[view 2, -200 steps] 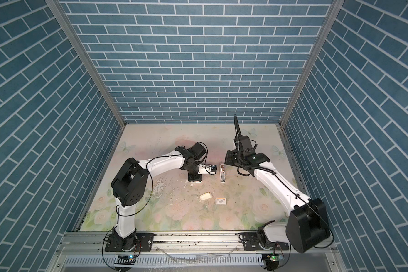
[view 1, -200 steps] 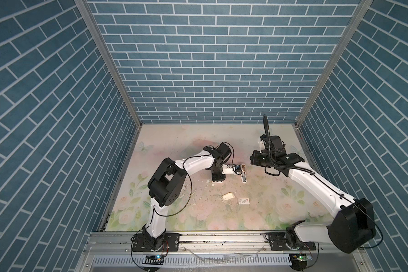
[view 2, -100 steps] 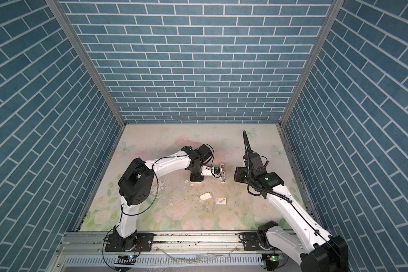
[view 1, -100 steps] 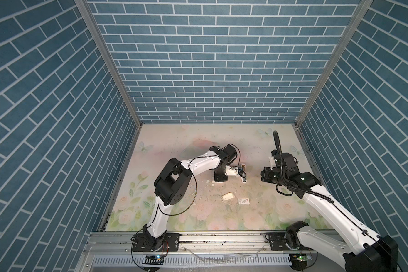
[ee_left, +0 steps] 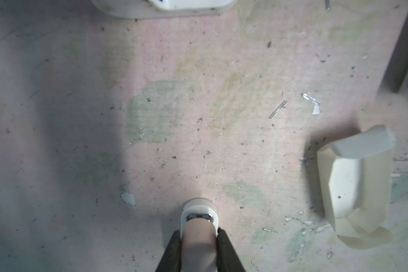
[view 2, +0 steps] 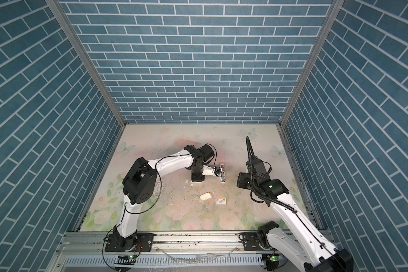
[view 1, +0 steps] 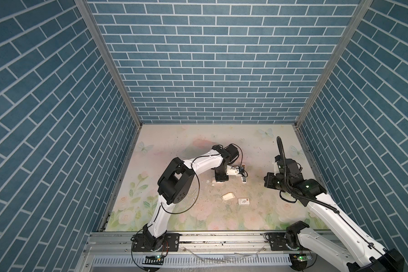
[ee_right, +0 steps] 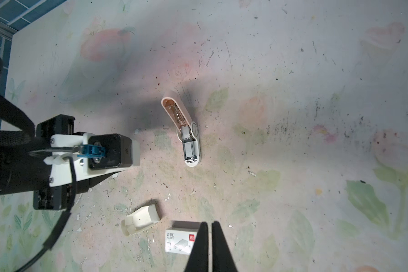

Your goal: Load the staples into the stapler

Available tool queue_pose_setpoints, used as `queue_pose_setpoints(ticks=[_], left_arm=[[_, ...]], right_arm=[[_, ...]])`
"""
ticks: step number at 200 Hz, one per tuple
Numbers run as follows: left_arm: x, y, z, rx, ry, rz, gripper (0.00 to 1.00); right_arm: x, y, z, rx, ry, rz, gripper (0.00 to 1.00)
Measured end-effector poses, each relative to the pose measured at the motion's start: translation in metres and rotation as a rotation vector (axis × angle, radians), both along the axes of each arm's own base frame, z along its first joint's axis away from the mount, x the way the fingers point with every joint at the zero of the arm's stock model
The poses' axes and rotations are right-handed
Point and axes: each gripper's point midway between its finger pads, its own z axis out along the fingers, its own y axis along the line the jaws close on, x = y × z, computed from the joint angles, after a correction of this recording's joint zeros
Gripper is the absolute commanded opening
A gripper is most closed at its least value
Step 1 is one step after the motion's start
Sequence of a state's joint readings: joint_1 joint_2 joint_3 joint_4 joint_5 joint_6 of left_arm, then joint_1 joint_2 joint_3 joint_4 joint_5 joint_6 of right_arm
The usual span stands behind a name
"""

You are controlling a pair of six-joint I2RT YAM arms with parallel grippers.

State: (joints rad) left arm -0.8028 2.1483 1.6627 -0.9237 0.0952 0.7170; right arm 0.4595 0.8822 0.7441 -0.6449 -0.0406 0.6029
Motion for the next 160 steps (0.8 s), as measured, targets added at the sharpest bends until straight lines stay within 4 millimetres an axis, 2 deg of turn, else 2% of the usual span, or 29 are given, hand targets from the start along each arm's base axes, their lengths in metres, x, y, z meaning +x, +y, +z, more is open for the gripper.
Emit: queue_pose_setpoints(ticks=[31, 76, 160], left_arm=[[0.0, 0.0, -0.008, 0.028, 0.019, 0.024, 0.0], [0.001, 0.001, -0.008, 0.056, 0.016, 0.044, 0.0], [0.004, 0.0, 0.002, 0.042, -0.028, 0.056, 0.1]], right_arm=[[-0.004, -0.003, 0.001, -0.002, 0.0, -0.005, 0.08], [-0.006, -0.005, 0.002, -0.006, -0.003, -0.009, 0.08], [-0.006, -0.01, -0.002, -0.028, -0.005, -0.026, 0.1]])
